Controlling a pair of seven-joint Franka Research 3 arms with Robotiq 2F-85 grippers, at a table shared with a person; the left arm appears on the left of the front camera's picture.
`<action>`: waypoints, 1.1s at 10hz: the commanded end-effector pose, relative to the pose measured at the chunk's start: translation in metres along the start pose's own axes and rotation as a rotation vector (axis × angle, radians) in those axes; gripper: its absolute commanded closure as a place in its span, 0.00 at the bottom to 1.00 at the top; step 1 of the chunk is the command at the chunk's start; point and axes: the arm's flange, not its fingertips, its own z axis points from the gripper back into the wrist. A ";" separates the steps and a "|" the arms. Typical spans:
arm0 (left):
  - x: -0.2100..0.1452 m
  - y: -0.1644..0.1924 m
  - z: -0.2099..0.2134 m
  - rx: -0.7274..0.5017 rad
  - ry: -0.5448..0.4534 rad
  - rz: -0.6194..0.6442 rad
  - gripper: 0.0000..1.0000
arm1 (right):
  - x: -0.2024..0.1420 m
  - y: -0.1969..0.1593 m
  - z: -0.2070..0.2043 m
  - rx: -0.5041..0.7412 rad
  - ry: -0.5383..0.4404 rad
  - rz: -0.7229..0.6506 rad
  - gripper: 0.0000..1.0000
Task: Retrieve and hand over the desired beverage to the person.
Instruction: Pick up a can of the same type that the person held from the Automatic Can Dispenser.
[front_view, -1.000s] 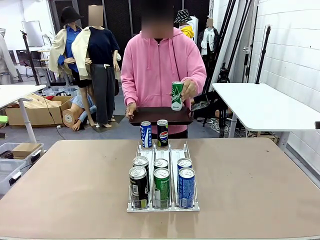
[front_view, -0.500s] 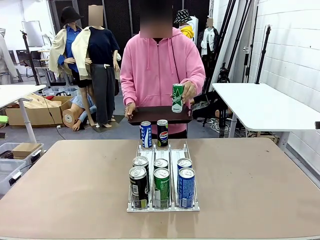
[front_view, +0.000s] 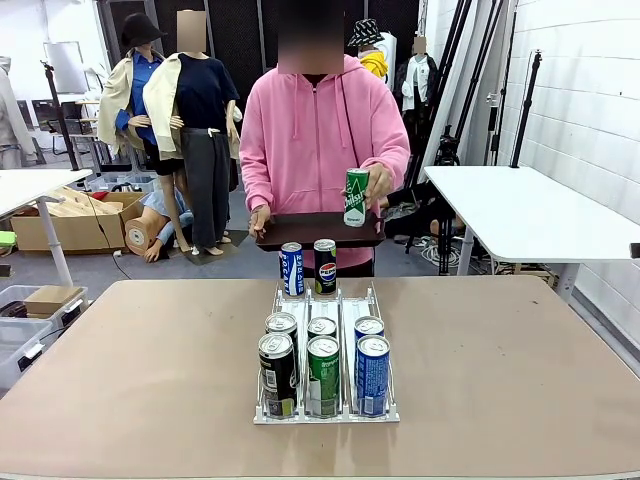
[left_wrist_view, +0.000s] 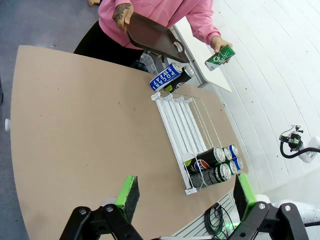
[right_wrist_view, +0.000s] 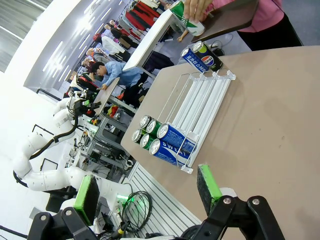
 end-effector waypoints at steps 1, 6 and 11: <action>0.001 -0.002 0.002 -0.015 -0.015 0.003 0.00 | -0.001 -0.002 0.001 0.012 0.000 0.005 0.00; 0.001 -0.002 0.002 -0.015 -0.015 0.003 0.00 | -0.001 -0.002 0.001 0.012 0.000 0.005 0.00; 0.001 -0.002 0.002 -0.015 -0.015 0.003 0.00 | -0.001 -0.002 0.001 0.012 0.000 0.005 0.00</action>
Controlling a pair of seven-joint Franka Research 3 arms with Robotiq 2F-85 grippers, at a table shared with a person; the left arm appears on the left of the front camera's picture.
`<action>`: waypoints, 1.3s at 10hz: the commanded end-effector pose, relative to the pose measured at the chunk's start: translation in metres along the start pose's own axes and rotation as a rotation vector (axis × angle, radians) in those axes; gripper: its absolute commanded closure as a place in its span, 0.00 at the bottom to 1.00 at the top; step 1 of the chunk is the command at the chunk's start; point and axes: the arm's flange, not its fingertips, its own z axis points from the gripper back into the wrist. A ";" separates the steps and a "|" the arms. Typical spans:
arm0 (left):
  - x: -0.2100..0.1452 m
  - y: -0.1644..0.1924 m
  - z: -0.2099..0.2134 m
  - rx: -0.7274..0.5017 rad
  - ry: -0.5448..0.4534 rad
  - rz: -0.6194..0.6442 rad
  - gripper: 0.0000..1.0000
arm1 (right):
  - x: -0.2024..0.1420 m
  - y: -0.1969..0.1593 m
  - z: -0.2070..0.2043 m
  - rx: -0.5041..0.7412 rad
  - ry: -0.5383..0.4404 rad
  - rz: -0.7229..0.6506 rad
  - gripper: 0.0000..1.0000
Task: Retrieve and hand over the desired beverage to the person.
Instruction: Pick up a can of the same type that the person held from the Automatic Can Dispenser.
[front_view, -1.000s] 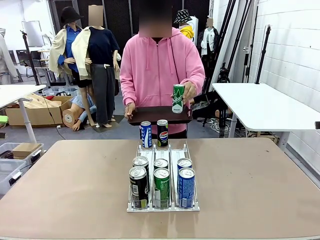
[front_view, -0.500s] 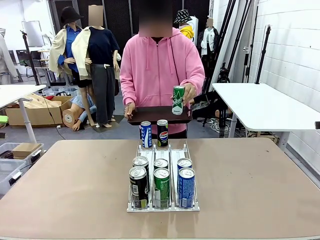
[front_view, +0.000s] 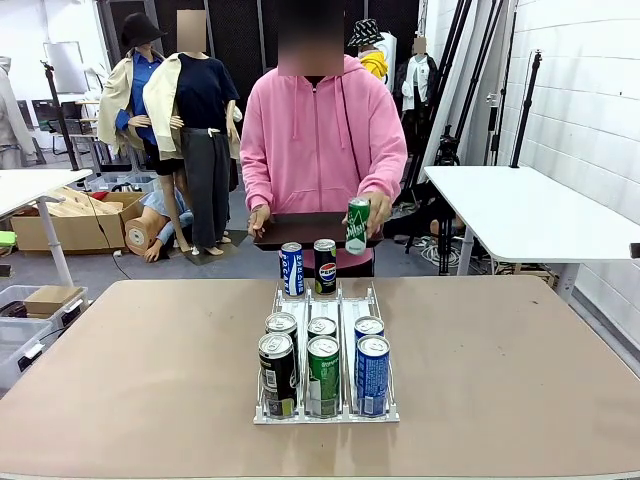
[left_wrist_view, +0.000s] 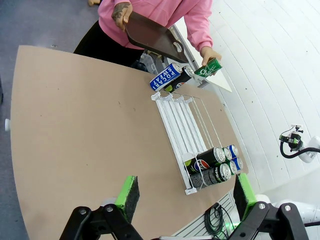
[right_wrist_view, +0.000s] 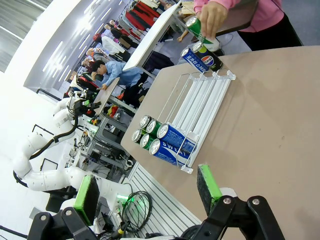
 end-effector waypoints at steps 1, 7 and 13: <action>0.001 -0.002 0.002 -0.015 -0.015 0.003 0.00 | -0.001 -0.002 0.001 0.012 0.000 0.005 0.00; 0.001 -0.002 0.002 -0.015 -0.015 0.003 0.00 | -0.001 -0.002 0.001 0.012 0.000 0.005 0.00; 0.001 -0.002 0.002 -0.015 -0.015 0.003 0.00 | -0.001 -0.002 0.001 0.012 0.000 0.005 0.00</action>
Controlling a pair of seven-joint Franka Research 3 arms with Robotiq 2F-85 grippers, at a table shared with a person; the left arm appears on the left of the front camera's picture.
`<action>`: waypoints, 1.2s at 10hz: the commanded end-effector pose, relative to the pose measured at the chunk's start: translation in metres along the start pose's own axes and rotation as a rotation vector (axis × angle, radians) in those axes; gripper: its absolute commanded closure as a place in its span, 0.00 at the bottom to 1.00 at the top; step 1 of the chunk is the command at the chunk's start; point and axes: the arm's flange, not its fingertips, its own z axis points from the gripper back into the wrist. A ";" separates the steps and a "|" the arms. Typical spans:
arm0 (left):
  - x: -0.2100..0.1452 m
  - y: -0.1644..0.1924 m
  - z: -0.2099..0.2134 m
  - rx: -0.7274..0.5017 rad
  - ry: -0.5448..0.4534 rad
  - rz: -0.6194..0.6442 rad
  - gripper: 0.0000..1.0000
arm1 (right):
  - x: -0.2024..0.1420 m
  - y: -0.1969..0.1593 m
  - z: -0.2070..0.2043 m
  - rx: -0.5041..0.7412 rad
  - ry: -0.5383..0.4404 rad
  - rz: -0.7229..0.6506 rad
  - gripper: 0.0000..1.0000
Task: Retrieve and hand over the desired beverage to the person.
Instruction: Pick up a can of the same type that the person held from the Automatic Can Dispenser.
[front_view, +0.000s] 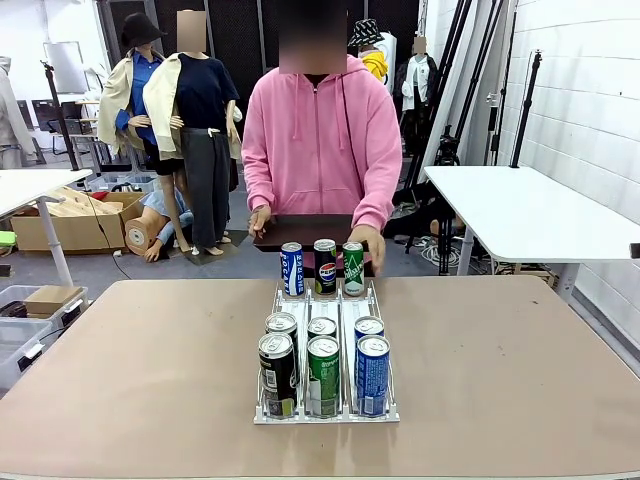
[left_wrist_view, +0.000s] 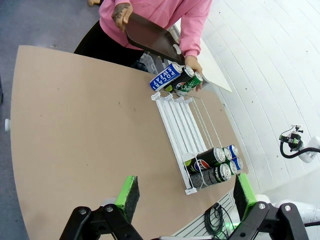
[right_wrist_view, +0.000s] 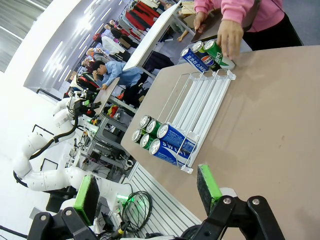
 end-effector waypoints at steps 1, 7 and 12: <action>0.001 -0.002 0.002 -0.015 -0.015 0.003 0.00 | -0.001 -0.001 0.001 0.012 -0.001 0.006 0.00; -0.001 -0.040 -0.005 -0.020 0.054 0.032 0.00 | -0.001 -0.001 0.001 0.012 -0.001 0.006 0.00; -0.026 -0.128 -0.037 -0.047 0.280 -0.069 0.00 | -0.001 -0.001 0.001 0.012 -0.001 0.006 0.00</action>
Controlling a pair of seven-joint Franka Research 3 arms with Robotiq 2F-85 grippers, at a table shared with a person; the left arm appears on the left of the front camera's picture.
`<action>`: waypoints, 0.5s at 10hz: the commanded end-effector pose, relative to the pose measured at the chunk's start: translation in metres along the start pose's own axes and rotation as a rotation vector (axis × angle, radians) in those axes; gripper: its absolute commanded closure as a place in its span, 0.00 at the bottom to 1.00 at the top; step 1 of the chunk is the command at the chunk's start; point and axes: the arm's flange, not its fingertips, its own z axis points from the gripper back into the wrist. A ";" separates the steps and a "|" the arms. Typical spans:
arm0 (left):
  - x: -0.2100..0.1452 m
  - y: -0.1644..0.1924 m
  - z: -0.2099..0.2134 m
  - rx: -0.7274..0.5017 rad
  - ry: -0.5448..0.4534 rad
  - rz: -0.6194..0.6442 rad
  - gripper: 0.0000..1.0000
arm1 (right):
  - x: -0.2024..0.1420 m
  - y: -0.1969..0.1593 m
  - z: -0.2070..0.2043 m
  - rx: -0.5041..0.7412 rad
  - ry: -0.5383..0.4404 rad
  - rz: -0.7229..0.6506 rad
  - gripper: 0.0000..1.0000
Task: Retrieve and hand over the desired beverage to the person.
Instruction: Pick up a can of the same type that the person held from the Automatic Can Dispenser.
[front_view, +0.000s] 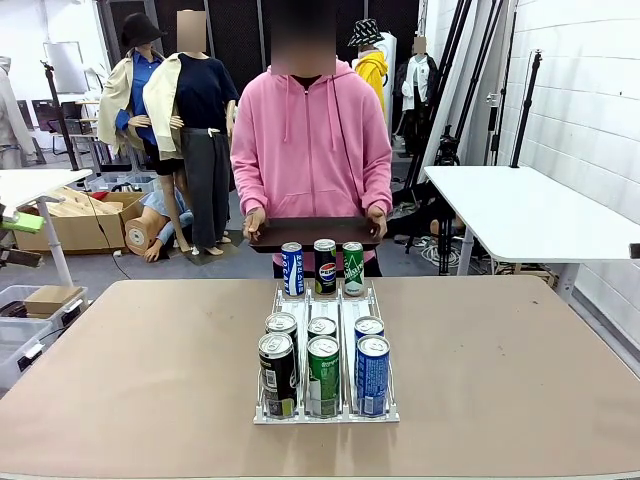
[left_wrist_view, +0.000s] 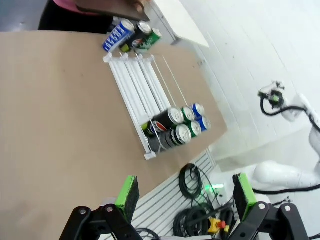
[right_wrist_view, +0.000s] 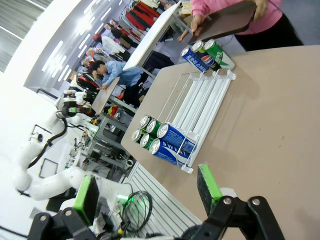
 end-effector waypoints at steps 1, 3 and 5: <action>-0.010 -0.036 -0.020 0.045 0.078 -0.058 0.00 | -0.001 -0.001 0.001 0.011 -0.002 0.007 0.00; -0.007 -0.072 -0.041 0.083 0.108 -0.138 0.00 | -0.001 -0.001 0.001 0.011 -0.002 0.007 0.00; -0.006 -0.096 -0.067 0.157 0.140 -0.180 0.00 | -0.001 -0.001 0.001 0.011 -0.002 0.007 0.00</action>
